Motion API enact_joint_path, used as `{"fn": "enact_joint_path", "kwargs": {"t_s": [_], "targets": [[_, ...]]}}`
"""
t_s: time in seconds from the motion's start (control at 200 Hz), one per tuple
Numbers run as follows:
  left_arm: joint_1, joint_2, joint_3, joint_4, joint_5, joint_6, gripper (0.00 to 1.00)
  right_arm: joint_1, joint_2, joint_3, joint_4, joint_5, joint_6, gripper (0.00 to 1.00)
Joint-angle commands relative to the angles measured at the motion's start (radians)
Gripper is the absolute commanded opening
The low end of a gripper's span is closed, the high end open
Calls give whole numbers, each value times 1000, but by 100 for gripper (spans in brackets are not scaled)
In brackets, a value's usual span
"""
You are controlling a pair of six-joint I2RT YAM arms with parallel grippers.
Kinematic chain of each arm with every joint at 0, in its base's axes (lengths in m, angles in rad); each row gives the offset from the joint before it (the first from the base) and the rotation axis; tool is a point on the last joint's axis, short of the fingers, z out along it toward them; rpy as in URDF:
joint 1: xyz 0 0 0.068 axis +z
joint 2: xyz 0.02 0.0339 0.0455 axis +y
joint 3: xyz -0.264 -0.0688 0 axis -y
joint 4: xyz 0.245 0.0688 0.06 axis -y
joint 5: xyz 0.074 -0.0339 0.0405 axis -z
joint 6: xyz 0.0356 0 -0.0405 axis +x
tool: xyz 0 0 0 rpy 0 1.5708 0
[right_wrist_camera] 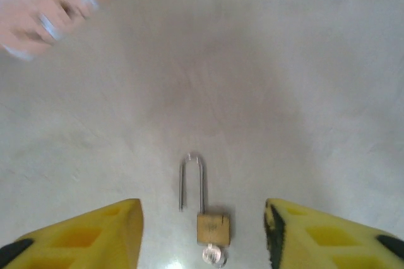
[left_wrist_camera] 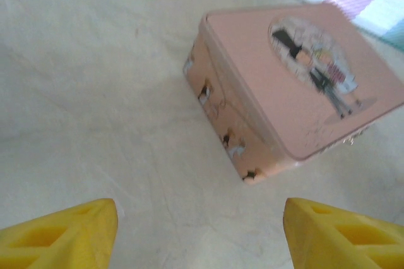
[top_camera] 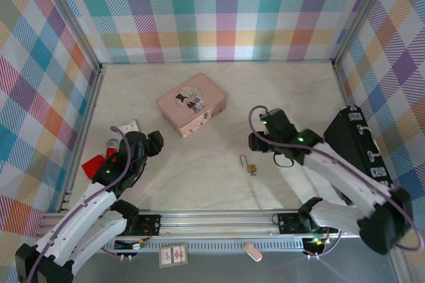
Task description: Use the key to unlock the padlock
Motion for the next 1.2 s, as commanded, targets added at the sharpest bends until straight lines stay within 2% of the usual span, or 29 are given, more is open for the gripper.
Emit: {"fn": "enact_joint_path", "kwargs": {"t_s": [0.0, 0.08, 0.18, 0.265, 0.305, 0.44, 0.6, 0.64, 0.705, 0.795, 0.865, 1.0, 1.195], "targets": [[14, -58, 52, -27, -129, 37, 70, -1, -138, -34, 112, 171, -55, 64], [14, -107, 41, 39, -172, 32, 71, -6, -219, -67, 228, 226, -79, 74], [15, -115, 40, 132, -225, 37, 75, -11, -263, -98, 383, 224, -150, 82], [17, -77, 71, 149, -267, 57, 77, -13, -255, -102, 453, 228, -203, 87], [18, -53, 91, 147, -294, 62, 83, -13, -247, -104, 475, 229, -224, 90], [23, 16, 105, 197, -343, 103, 87, -16, -204, -113, 513, 216, -285, 100], [34, 100, 71, 247, -512, 54, 97, -17, -160, -137, 479, 237, -308, 99], [39, 110, 42, 298, -514, 81, 100, -19, -156, -143, 465, 268, -296, 99], [47, 129, -12, 396, -530, 145, 100, -20, -158, -166, 465, 303, -291, 99], [56, 167, -100, 612, -498, 327, 100, -24, -161, -226, 519, 322, -304, 99], [75, 227, -123, 683, -447, 437, 100, -25, -159, -292, 598, 326, -337, 99], [121, 374, -146, 783, -418, 538, 100, -35, -126, -315, 580, 369, -321, 99], [165, 615, -256, 1191, -304, 692, 100, -48, -82, -320, 557, 382, -308, 99]]}}
